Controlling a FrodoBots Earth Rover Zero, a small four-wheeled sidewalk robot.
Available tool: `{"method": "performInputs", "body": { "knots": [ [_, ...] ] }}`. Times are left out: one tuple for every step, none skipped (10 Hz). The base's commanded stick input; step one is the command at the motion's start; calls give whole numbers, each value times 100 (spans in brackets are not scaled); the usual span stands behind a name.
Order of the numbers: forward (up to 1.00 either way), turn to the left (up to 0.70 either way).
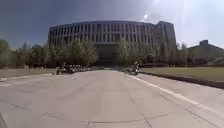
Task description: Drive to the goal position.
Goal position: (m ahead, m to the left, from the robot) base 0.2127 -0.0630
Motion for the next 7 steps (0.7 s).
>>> {"method": "performInputs", "body": {
  "knots": [
    [70, 1],
    [70, 1],
    [70, 1],
    [70, 1],
    [70, 1],
    [70, 1],
    [70, 1]
  ]
}}
